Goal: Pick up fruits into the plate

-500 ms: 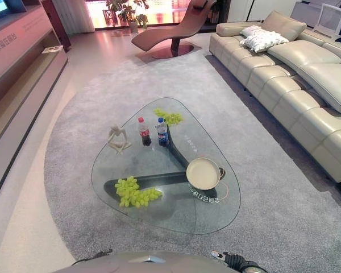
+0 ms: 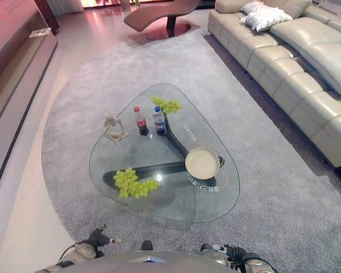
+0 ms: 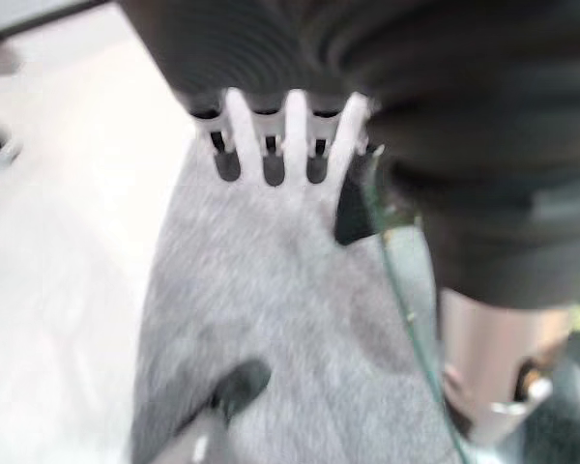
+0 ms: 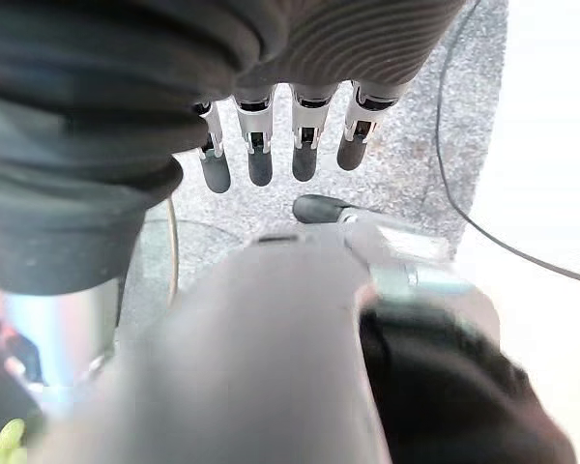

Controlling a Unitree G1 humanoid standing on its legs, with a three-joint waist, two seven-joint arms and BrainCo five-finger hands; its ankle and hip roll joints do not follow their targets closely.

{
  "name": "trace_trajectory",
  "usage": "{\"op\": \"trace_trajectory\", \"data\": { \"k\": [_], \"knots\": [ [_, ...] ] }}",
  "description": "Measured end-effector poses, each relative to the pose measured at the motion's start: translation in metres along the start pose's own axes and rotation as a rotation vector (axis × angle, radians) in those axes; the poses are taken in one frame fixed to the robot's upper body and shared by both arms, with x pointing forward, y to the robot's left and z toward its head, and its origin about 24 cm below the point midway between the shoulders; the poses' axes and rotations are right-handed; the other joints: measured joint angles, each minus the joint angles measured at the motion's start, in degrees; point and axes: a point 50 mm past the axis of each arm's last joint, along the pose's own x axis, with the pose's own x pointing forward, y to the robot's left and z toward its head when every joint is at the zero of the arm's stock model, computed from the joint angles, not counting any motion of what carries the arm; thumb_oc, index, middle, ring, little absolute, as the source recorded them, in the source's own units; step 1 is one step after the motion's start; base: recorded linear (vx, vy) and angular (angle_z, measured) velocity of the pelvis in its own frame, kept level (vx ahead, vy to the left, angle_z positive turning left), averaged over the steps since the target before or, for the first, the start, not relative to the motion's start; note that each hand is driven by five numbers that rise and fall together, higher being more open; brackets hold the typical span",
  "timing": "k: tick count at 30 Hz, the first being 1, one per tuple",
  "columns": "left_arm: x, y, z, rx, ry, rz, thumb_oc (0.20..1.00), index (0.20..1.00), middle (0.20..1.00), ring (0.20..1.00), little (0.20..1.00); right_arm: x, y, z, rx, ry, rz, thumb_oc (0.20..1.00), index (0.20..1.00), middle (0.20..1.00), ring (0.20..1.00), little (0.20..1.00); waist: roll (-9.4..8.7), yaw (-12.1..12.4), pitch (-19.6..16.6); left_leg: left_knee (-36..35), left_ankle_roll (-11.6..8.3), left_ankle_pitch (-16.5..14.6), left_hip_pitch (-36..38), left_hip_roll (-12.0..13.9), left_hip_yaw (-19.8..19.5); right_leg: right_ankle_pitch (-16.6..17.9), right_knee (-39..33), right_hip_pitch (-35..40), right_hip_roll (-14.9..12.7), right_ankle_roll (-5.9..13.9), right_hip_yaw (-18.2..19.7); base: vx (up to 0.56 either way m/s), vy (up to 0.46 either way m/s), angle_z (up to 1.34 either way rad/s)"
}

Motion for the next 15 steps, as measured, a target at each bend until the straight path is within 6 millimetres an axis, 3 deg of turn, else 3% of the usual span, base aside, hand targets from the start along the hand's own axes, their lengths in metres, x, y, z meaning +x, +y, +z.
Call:
{"op": "trace_trajectory", "data": {
  "k": [5, 8, 10, 15],
  "knots": [
    [0.006, 0.028, 0.023, 0.12, -0.106, 0.091, 1.0, 1.0, 1.0, 1.0, 1.0, -0.001, -0.013, 0.023, -0.004, -0.056, -0.017, 1.0, 1.0, 1.0, 1.0, 1.0, 0.98, -1.3, 1.7, 0.1, -0.08, 0.2, -1.7, 0.1, 0.2, 0.4, 0.1, -2.1, 0.2, -0.09, 0.4, -0.08, 0.03, -0.06],
    [0.011, 0.062, 0.052, 0.208, -0.196, 0.191, 1.0, 1.0, 1.0, 1.0, 1.0, -0.004, -0.024, 0.043, -0.01, -0.107, -0.036, 1.0, 1.0, 1.0, 1.0, 1.0, 1.31, -1.3, 4.0, 0.1, 0.07, 0.6, -3.5, 0.2, 0.9, 0.8, 0.7, -4.7, 0.2, -0.11, 1.4, -0.2, 0.047, -0.12],
    [0.01, 0.093, 0.078, 0.284, -0.285, 0.293, 1.0, 1.0, 1.0, 1.0, 1.0, -0.007, -0.03, 0.069, -0.005, -0.19, -0.044, 1.0, 1.0, 1.0, 1.0, 1.0, 1.58, -1.4, 6.5, 0.1, 0.35, 1.5, -6.3, 0.1, 1.3, 1.4, 1.6, -7.9, 0.1, -0.04, 1.7, -0.2, 0.044, -0.12],
    [0.0, 0.145, 0.129, 0.422, -0.418, 0.471, 1.0, 1.0, 1.0, 1.0, 1.0, -0.012, -0.028, 0.111, 0.011, -0.33, -0.029, 1.0, 1.0, 1.0, 1.0, 1.0, 1.52, -2.0, 12.4, 0.1, 0.53, 2.6, -9.4, 0.0, 1.4, 2.7, 1.4, -11.0, 0.1, -0.06, 1.9, -0.16, -0.003, -0.01]
  ]
}}
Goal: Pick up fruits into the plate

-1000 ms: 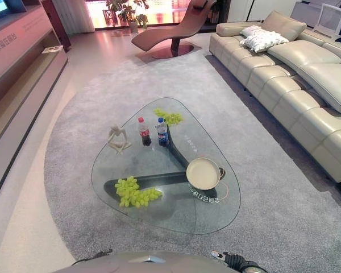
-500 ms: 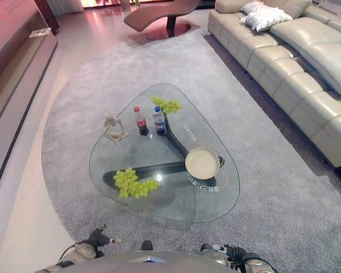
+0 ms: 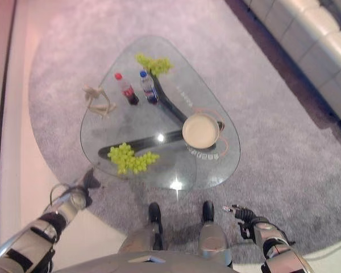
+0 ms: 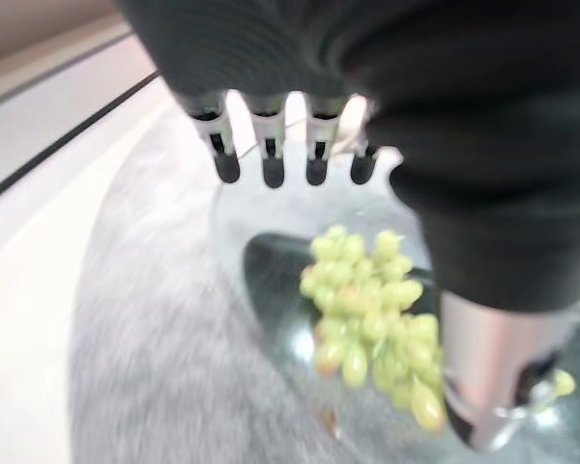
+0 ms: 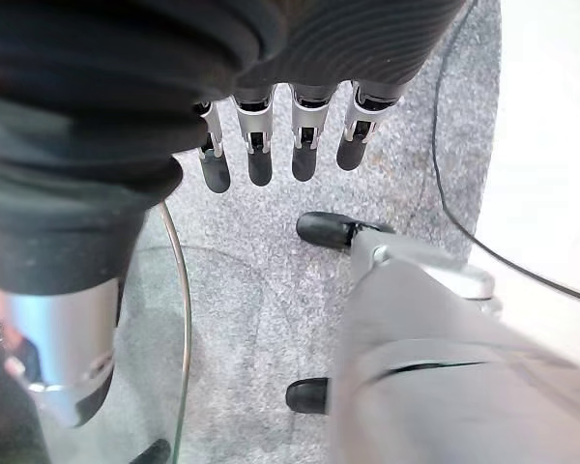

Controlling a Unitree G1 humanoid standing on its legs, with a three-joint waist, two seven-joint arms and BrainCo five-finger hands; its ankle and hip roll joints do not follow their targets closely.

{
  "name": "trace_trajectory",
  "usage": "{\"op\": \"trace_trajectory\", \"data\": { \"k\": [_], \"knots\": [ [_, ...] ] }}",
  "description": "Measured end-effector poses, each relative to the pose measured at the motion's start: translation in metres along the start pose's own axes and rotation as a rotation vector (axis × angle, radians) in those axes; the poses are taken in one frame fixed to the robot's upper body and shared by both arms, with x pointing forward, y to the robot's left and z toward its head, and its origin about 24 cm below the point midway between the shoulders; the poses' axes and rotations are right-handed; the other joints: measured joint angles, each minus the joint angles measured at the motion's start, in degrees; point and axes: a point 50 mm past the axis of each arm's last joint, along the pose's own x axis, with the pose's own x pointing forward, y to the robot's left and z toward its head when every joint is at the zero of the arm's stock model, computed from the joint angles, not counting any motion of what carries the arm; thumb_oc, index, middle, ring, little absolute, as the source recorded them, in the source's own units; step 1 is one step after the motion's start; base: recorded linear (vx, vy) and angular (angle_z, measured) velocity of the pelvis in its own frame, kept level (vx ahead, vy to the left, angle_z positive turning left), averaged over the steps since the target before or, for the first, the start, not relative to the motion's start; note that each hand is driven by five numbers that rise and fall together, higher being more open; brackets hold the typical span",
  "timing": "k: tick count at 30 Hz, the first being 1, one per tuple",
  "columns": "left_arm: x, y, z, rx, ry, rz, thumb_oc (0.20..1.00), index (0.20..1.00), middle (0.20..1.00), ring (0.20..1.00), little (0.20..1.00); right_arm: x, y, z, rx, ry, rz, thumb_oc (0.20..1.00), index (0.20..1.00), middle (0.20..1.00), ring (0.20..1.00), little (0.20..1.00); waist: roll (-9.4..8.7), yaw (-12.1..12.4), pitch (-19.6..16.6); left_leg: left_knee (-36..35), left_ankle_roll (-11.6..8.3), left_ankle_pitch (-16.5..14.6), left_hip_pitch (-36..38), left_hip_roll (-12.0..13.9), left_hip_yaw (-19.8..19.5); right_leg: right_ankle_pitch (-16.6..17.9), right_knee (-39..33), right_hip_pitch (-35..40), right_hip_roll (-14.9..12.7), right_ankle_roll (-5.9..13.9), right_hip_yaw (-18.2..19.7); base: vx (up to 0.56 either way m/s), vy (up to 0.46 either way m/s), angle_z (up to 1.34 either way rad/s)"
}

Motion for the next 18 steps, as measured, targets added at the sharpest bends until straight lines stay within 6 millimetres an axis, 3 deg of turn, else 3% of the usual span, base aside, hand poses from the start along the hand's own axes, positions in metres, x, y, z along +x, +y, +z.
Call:
{"op": "trace_trajectory", "data": {
  "k": [7, 18],
  "knots": [
    [0.024, 0.056, 0.029, 0.162, -0.099, 0.152, 1.0, 1.0, 1.0, 1.0, 1.0, 0.006, 0.007, 0.068, 0.015, -0.206, 0.011, 1.0, 1.0, 1.0, 1.0, 1.0, -0.13, -0.7, 7.6, 0.0, 0.08, 1.1, -4.1, 0.1, 0.1, 0.9, 0.8, -4.4, 0.1, -0.07, 0.1, -0.11, 0.002, -0.01],
    [0.039, 0.096, 0.064, 0.382, -0.163, 0.244, 1.0, 1.0, 1.0, 1.0, 1.0, 0.004, 0.018, 0.124, 0.027, -0.354, -0.001, 1.0, 1.0, 1.0, 1.0, 1.0, -0.26, -1.7, 9.8, 0.8, 0.29, 1.4, -9.4, 0.0, 0.6, 0.9, 4.0, -11.1, -0.2, -0.05, 0.3, -0.07, 0.038, -0.03]
  ]
}}
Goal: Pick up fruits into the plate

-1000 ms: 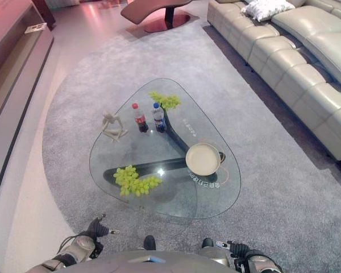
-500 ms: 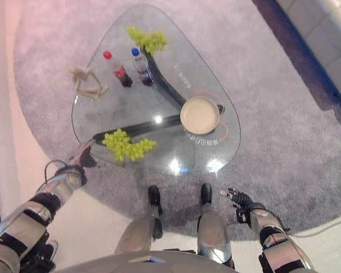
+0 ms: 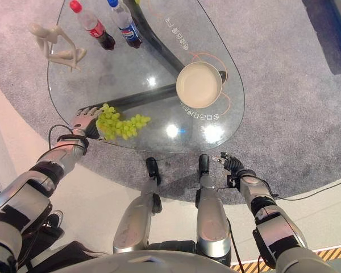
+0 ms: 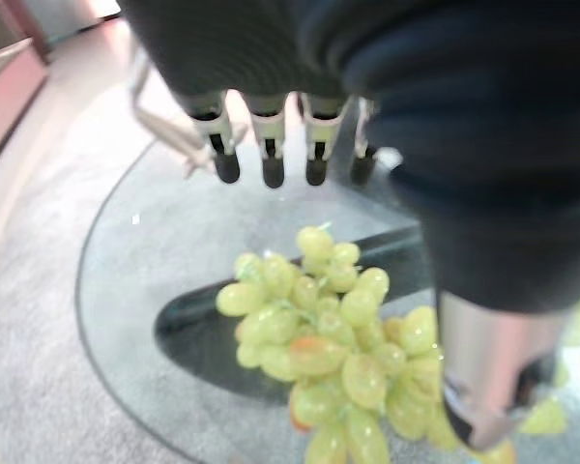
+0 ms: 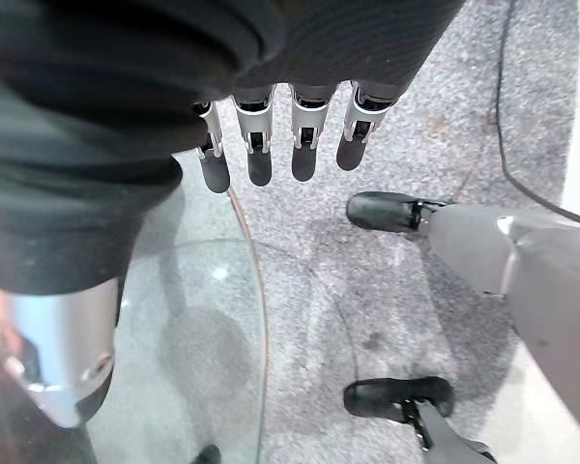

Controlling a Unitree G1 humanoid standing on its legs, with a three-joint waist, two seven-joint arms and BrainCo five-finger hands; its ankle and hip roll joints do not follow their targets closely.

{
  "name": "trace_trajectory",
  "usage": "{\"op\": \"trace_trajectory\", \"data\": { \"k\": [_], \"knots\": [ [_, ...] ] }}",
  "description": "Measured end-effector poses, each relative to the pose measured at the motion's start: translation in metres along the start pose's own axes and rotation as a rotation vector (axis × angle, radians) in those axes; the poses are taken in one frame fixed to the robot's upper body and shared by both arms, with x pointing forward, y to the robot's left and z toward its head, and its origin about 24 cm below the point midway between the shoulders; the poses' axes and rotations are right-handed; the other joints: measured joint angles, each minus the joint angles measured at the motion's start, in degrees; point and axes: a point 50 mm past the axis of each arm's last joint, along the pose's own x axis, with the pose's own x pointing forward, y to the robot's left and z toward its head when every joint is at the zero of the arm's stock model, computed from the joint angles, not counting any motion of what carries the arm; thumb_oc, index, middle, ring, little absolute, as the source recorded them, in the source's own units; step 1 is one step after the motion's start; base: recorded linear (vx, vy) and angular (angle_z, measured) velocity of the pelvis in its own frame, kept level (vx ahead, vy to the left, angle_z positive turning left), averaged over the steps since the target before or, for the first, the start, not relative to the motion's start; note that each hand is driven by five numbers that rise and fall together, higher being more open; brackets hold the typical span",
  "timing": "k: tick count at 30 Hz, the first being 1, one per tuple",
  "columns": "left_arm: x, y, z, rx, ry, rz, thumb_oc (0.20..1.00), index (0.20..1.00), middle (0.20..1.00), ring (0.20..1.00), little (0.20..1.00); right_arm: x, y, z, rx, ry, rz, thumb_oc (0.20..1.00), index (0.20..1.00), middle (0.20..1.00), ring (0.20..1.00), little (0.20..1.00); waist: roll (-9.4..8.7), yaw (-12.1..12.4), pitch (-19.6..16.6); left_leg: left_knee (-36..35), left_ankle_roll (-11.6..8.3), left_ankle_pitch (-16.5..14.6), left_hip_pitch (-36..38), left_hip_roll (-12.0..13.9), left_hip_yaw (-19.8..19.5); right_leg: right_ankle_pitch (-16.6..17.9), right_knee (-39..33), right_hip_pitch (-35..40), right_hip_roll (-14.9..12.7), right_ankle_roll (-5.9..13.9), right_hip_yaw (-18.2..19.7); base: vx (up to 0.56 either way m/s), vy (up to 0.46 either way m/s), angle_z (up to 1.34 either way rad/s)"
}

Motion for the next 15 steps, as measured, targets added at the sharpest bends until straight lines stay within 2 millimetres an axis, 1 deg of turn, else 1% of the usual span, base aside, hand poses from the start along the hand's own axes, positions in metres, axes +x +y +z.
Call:
{"op": "trace_trajectory", "data": {
  "k": [2, 6, 10, 13, 15],
  "knots": [
    [0.005, 0.009, 0.003, 0.013, -0.006, 0.013, 1.0, 1.0, 1.0, 1.0, 1.0, 0.002, 0.001, 0.007, 0.019, -0.019, -0.013, 1.0, 1.0, 1.0, 1.0, 1.0, 0.0, -0.1, 0.0, 0.1, 0.14, 0.4, -1.9, 0.0, 0.2, 0.0, 1.0, -2.5, 0.0, -0.01, 0.6, -0.04, 0.024, -0.08],
    [0.007, 0.009, 0.009, 0.042, -0.008, 0.011, 1.0, 1.0, 1.0, 1.0, 1.0, 0.004, 0.005, 0.011, 0.047, -0.027, -0.019, 1.0, 1.0, 1.0, 1.0, 1.0, 0.0, -1.0, 0.0, 1.0, 0.26, 0.6, -4.0, 0.0, 0.4, 0.0, 2.2, -4.9, -0.1, -0.01, 0.9, -0.04, 0.02, -0.05],
    [0.011, 0.014, 0.013, 0.078, -0.002, 0.023, 1.0, 1.0, 1.0, 1.0, 1.0, 0.006, 0.007, 0.022, 0.075, -0.06, -0.028, 1.0, 1.0, 1.0, 1.0, 1.0, 0.0, -1.4, 0.0, 2.3, 0.51, 1.0, -7.9, 0.1, 0.4, 0.0, 4.1, -9.2, -0.1, -0.02, 1.4, -0.05, 0.039, -0.03],
    [0.011, 0.012, 0.014, 0.107, 0.015, 0.013, 1.0, 1.0, 1.0, 1.0, 1.0, 0.004, 0.007, 0.022, 0.09, -0.1, -0.021, 1.0, 1.0, 1.0, 1.0, 1.0, -0.08, -1.6, 0.0, 3.2, 0.66, 1.1, -10.5, 0.1, 1.0, -0.1, 6.2, -12.9, -0.1, 0.03, 2.5, -0.03, 0.035, -0.09],
    [0.011, 0.012, 0.01, 0.118, 0.041, 0.006, 1.0, 1.0, 1.0, 1.0, 1.0, 0.001, 0.008, 0.02, 0.087, -0.136, 0.009, 1.0, 1.0, 1.0, 1.0, 1.0, -0.11, -2.5, 0.0, 3.7, 0.79, 1.1, -12.4, 0.0, 1.5, -0.2, 7.3, -15.2, -0.2, 0.09, 2.9, -0.01, 0.01, -0.09]
  ]
}}
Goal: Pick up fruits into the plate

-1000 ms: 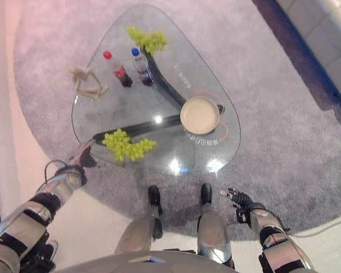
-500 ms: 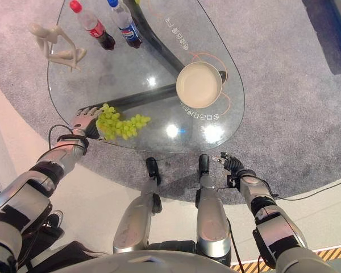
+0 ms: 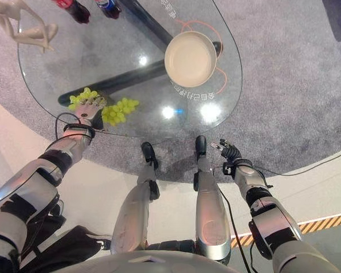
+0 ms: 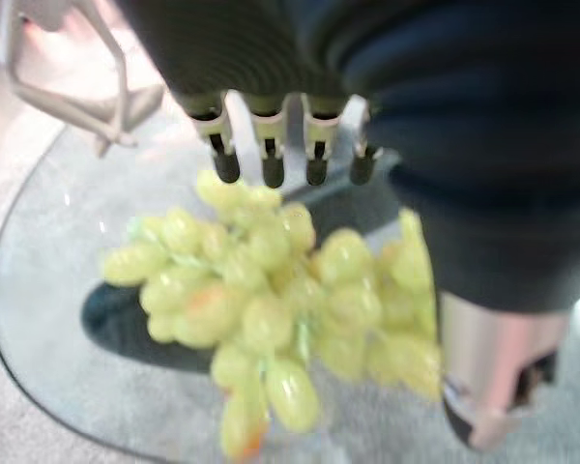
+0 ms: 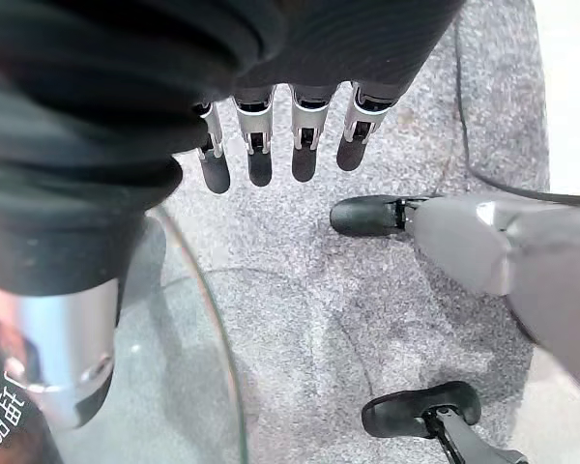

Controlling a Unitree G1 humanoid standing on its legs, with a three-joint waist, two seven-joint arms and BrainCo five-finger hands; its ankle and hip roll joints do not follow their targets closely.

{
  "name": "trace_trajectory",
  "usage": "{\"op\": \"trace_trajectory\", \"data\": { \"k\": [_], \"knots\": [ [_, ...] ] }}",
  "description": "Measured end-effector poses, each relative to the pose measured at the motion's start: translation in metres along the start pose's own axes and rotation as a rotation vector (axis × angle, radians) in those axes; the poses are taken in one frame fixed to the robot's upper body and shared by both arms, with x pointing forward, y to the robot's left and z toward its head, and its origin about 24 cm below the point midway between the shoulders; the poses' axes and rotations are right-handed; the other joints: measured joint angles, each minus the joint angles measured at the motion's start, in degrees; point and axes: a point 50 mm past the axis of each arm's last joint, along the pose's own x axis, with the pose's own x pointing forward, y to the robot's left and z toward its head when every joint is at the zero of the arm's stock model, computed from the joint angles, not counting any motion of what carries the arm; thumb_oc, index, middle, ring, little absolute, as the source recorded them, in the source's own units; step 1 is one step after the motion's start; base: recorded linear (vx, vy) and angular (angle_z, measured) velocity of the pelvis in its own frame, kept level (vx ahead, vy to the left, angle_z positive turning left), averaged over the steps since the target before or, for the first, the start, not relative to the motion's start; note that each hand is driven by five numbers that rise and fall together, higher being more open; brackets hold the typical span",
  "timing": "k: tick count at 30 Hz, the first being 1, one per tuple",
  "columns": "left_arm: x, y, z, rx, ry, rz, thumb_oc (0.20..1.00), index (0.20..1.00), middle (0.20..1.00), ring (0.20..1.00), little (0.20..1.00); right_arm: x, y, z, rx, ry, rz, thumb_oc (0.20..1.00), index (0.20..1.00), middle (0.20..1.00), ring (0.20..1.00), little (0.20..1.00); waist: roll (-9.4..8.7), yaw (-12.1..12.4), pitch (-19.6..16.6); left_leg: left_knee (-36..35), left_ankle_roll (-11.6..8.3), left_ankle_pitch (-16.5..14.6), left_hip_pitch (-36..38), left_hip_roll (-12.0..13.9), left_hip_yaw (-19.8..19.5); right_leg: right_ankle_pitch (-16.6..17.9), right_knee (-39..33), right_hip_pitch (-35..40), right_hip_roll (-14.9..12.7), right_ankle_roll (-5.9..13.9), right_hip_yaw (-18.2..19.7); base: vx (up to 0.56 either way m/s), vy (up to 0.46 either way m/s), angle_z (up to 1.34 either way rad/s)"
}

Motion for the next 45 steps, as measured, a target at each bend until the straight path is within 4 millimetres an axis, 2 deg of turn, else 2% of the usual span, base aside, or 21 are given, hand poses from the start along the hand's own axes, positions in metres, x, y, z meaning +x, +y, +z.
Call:
{"op": "trace_trajectory", "data": {
  "k": [5, 9, 14, 21, 22, 23, 31, 37, 45],
  "knots": [
    [0.004, 0.008, -0.004, 0.019, 0.037, -0.006, 1.0, 1.0, 1.0, 1.0, 1.0, -0.009, -0.001, -0.011, 0.04, -0.009, 0.029, 1.0, 1.0, 1.0, 1.0, 1.0, -0.17, -2.1, 0.1, 1.2, 0.23, 0.2, -3.5, 0.1, 0.3, 0.0, 1.7, -4.0, 0.0, 0.01, 0.8, 0.0, -0.013, -0.03],
    [0.005, 0.01, -0.007, 0.027, 0.051, -0.01, 1.0, 1.0, 1.0, 1.0, 1.0, -0.009, 0.002, -0.006, 0.08, -0.033, 0.042, 1.0, 1.0, 1.0, 1.0, 1.0, -0.45, -2.8, 0.0, 1.4, 0.24, 0.3, -4.7, 0.2, 0.5, -0.2, 2.2, -5.5, 0.1, 0.28, 1.2, 0.0, -0.032, -0.04],
    [0.007, 0.017, -0.017, 0.05, 0.128, 0.058, 1.0, 1.0, 1.0, 1.0, 1.0, -0.007, 0.01, 0.004, 0.17, -0.082, 0.084, 1.0, 1.0, 1.0, 1.0, 1.0, -2.43, -3.2, 0.1, 2.4, 0.28, 0.3, -7.0, 0.3, 0.5, 0.0, 3.8, -8.3, 0.2, -0.02, 1.4, -0.01, -0.051, -0.02],
    [0.006, 0.024, -0.03, 0.074, 0.223, 0.188, 1.0, 1.0, 1.0, 1.0, 1.0, -0.006, 0.02, 0.005, 0.249, -0.106, 0.128, 1.0, 1.0, 1.0, 1.0, 1.0, -5.14, -3.0, -0.3, 4.5, 0.09, -0.2, -9.4, 0.7, 0.2, 0.0, 4.2, -9.8, 0.4, -0.02, 1.3, -0.02, -0.07, 0.02],
    [0.007, 0.026, -0.031, 0.067, 0.235, 0.202, 0.391, 0.391, 0.391, 0.391, 0.391, -0.006, 0.021, 0.006, 0.25, -0.11, 0.13, 1.0, 1.0, 1.0, 1.0, 1.0, -5.37, -3.0, -0.3, 4.9, 0.07, -0.2, -9.9, 0.7, 0.1, 0.0, 4.3, -10.0, 0.4, -0.03, 1.3, -0.02, -0.047, 0.0],
    [0.007, 0.027, -0.032, 0.064, 0.239, 0.205, 0.2, 0.2, 0.2, 0.2, 0.2, -0.006, 0.021, 0.006, 0.251, -0.11, 0.131, 1.0, 1.0, 1.0, 1.0, 1.0, -5.53, -3.0, -0.2, 5.0, 0.06, -0.3, -10.0, 0.8, 0.1, 0.0, 4.3, -10.1, 0.4, -0.04, 1.3, 0.0, 0.0, 0.0],
    [0.006, 0.029, -0.037, 0.079, 0.254, 0.233, 0.2, 0.2, 0.2, 0.2, 0.2, -0.005, 0.031, 0.004, 0.31, -0.111, 0.151, 1.0, 1.0, 1.0, 1.0, 1.0, -7.1, -2.8, -0.9, 6.4, -0.54, -1.1, -11.2, 1.1, 0.0, -0.2, 4.5, -10.8, 0.6, 0.26, 1.3, 0.0, 0.0, 0.0],
    [0.006, 0.031, -0.044, 0.086, 0.265, 0.227, 0.2, 0.2, 0.2, 0.2, 0.2, -0.005, 0.032, 0.005, 0.323, -0.115, 0.166, 1.0, 1.0, 1.0, 1.0, 1.0, -7.18, -2.5, -1.0, 6.4, -0.32, -0.9, -11.6, 1.1, -0.3, 0.2, 3.9, -10.7, 0.6, -0.21, 1.2, 0.0, 0.0, 0.0],
    [0.006, 0.03, -0.044, 0.083, 0.262, 0.216, 0.2, 0.2, 0.2, 0.2, 0.2, -0.004, 0.035, 0.005, 0.352, -0.119, 0.174, 1.0, 1.0, 1.0, 1.0, 1.0, -7.43, -2.8, -0.9, 6.4, -0.21, -0.9, -10.3, 1.1, -0.6, 0.3, 4.0, -9.2, 0.5, -0.3, 0.8, 0.0, 0.0, 0.01]
  ]
}}
